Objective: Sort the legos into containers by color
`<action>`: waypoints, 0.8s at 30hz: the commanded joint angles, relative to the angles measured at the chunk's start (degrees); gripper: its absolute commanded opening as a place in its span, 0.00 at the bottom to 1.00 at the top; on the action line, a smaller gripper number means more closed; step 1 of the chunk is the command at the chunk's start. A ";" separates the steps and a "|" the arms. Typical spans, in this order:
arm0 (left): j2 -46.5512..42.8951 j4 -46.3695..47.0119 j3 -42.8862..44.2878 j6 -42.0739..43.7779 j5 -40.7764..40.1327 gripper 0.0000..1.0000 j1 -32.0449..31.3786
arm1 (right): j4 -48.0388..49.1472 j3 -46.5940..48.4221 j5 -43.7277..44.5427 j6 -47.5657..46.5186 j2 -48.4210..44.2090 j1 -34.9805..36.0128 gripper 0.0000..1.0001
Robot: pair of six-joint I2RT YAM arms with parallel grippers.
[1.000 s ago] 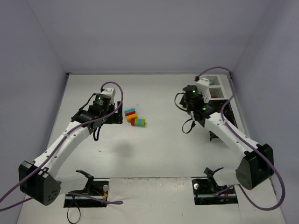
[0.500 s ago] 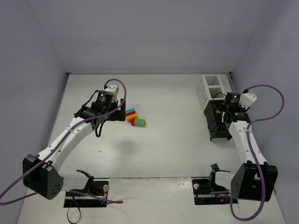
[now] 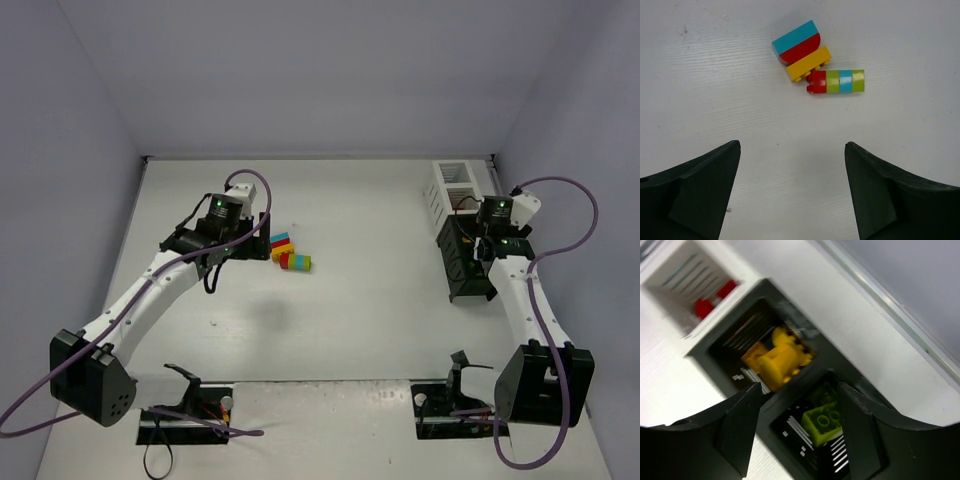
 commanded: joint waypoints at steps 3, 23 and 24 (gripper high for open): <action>-0.22 2.97 2.98 1.50 0.52 0.78 0.27 | 9.26 5.70 -15.86 -15.00 -1.95 9.37 0.58; -8.13 -0.37 -2.82 2.12 0.61 0.78 0.45 | 13.23 23.28 -52.39 -44.56 35.13 36.73 0.63; -8.48 -0.80 -3.08 2.03 0.52 0.78 0.45 | 12.36 23.98 -52.66 -45.08 36.18 37.09 0.64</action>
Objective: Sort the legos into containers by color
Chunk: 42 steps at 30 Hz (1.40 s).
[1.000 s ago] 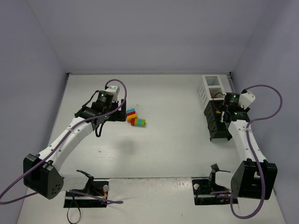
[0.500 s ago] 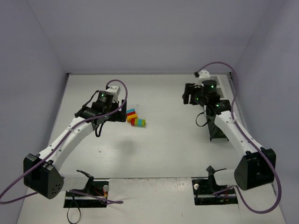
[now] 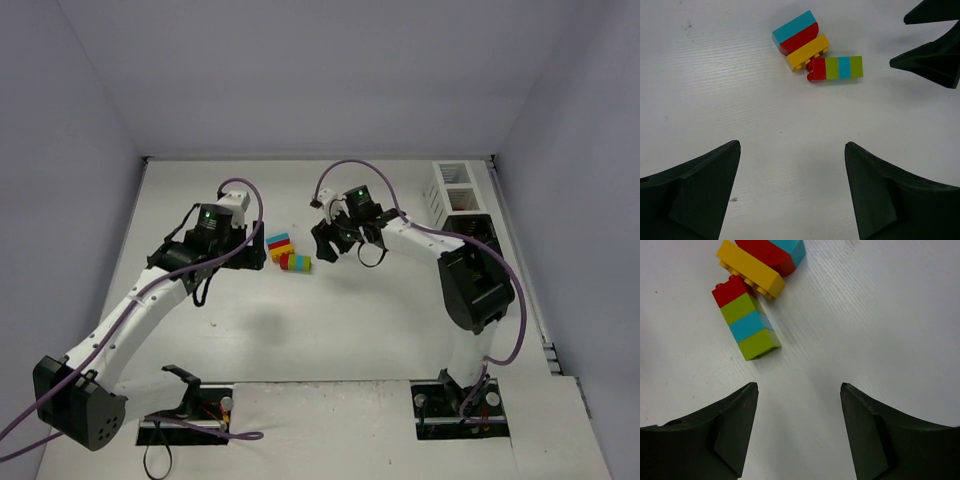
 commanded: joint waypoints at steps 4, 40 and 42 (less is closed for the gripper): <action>-3.52 -0.64 -0.68 0.10 -0.57 0.78 0.52 | 0.00 7.28 -6.35 -6.65 5.17 3.18 0.64; -0.46 16.75 0.64 -26.34 7.07 0.78 0.51 | 8.69 -4.06 3.74 2.75 -13.88 10.73 0.00; 0.42 22.79 0.55 -29.41 9.70 0.78 0.34 | 10.09 -3.88 5.15 3.89 -15.20 12.05 0.00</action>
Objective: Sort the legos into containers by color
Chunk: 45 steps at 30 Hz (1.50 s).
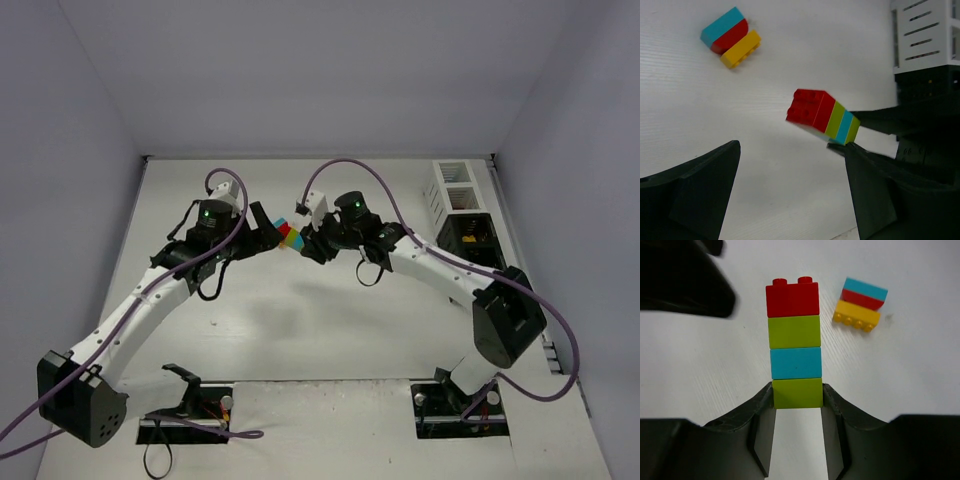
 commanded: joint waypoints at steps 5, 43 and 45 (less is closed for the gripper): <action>2.64 19.26 3.72 -10.60 4.87 0.78 0.21 | 10.81 -0.08 3.76 6.81 -4.70 2.92 0.00; 3.70 27.08 -0.41 -13.41 4.51 0.78 0.30 | 18.56 0.27 9.12 12.80 -6.81 3.54 0.00; 3.96 27.25 -0.59 -13.59 4.60 0.78 0.21 | 18.82 0.36 9.12 12.80 -7.08 3.45 0.00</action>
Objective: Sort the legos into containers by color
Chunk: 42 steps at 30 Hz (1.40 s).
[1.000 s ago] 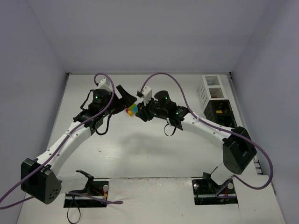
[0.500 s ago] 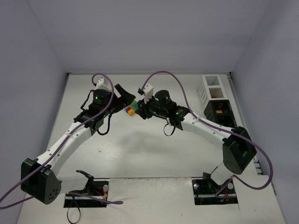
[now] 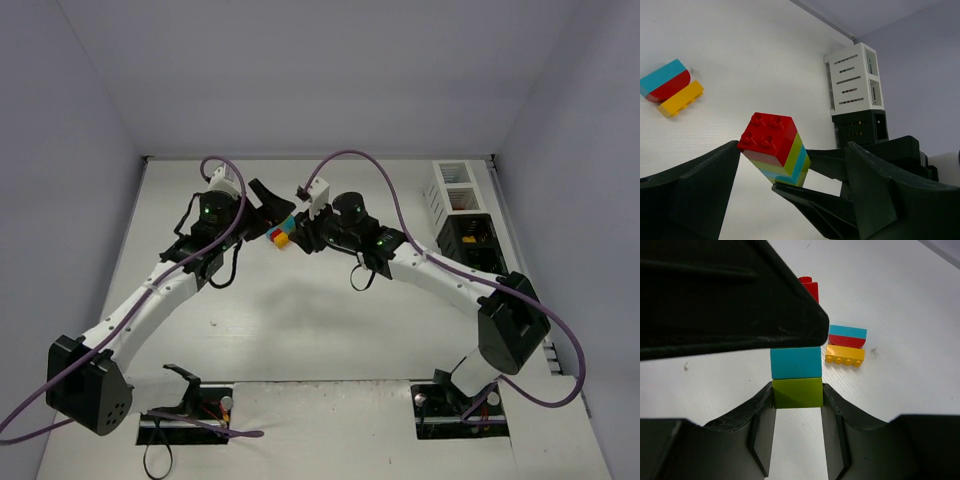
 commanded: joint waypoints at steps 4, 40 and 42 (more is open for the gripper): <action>0.44 6.80 -0.37 -1.99 2.43 0.77 -0.01 | 6.78 1.67 0.05 2.01 -4.54 0.20 0.00; 4.93 11.72 -0.81 -6.12 5.77 0.00 1.66 | 0.46 -11.86 4.54 3.15 -15.00 -6.74 0.00; 4.93 11.55 -0.72 -5.68 5.16 0.00 2.01 | -0.94 -13.35 4.01 3.33 -17.11 -9.29 0.00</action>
